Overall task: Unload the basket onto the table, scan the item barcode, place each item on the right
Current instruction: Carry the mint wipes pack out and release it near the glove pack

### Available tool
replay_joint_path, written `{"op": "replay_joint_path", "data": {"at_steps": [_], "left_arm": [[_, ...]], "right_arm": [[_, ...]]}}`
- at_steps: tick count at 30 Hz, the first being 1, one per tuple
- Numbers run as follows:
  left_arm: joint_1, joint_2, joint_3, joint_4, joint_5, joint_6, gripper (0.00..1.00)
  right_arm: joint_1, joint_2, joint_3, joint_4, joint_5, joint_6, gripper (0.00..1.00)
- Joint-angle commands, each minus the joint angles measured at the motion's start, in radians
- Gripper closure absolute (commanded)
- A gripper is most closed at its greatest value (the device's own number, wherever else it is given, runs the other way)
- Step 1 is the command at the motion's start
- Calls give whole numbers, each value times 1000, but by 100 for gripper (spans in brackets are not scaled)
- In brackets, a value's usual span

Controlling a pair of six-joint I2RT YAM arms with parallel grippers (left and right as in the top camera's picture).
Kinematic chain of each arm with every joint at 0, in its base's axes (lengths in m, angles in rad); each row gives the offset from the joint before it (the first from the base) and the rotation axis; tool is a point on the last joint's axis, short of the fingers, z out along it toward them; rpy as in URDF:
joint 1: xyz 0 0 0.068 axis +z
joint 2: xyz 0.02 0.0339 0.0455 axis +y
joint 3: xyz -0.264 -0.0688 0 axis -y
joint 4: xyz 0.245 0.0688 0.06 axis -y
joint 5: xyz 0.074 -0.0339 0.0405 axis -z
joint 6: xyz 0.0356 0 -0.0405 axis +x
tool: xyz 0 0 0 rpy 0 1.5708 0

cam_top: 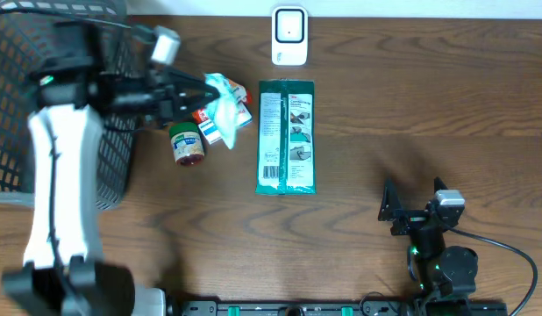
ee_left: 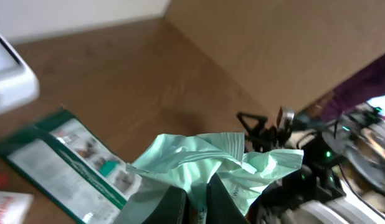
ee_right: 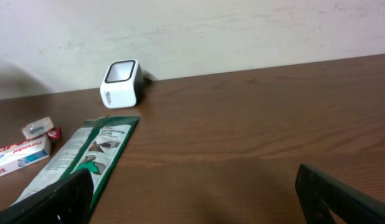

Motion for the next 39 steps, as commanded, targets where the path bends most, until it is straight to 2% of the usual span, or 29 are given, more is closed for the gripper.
{"op": "replay_joint_path", "data": {"at_steps": [1, 4, 6, 11, 14, 22, 27, 28, 29, 31, 32, 39], "left_arm": [[-66, 98, -6, -38, -93, 46, 93], [-122, 172, -6, -67, -204, 45, 93], [-153, 213, -6, -60, -309, 1, 92], [-205, 288, -6, 1, -664, -229, 93], [-229, 317, -6, 19, -795, -312, 93], [-298, 334, -60, 116, -916, -364, 93], [-316, 334, -102, 165, -922, -364, 93], [-316, 334, -102, 164, -922, -368, 90], [-316, 334, -102, 164, -922, -372, 83], [-315, 334, -101, 162, -922, -387, 45], [-315, 334, -101, 160, -922, -394, 34], [-315, 241, -92, 140, -922, -400, 25]], "right_arm": [[-5, -3, -1, -5, -4, 10, 1], [-5, -3, -1, -4, -4, 10, 1], [-5, -3, -1, -5, -4, 10, 1], [-5, -3, -1, -5, -4, 10, 1], [-5, -3, -1, -5, -4, 10, 1], [-5, -3, -1, -5, -4, 10, 1], [-5, -3, -1, -5, -4, 10, 1], [-5, -3, -1, -5, -4, 10, 1], [-5, -3, -1, -5, -4, 10, 1], [-5, -3, -1, -5, -4, 10, 1], [-5, -3, -1, -5, -4, 10, 1], [-5, -3, -1, -5, -4, 10, 1]]}}
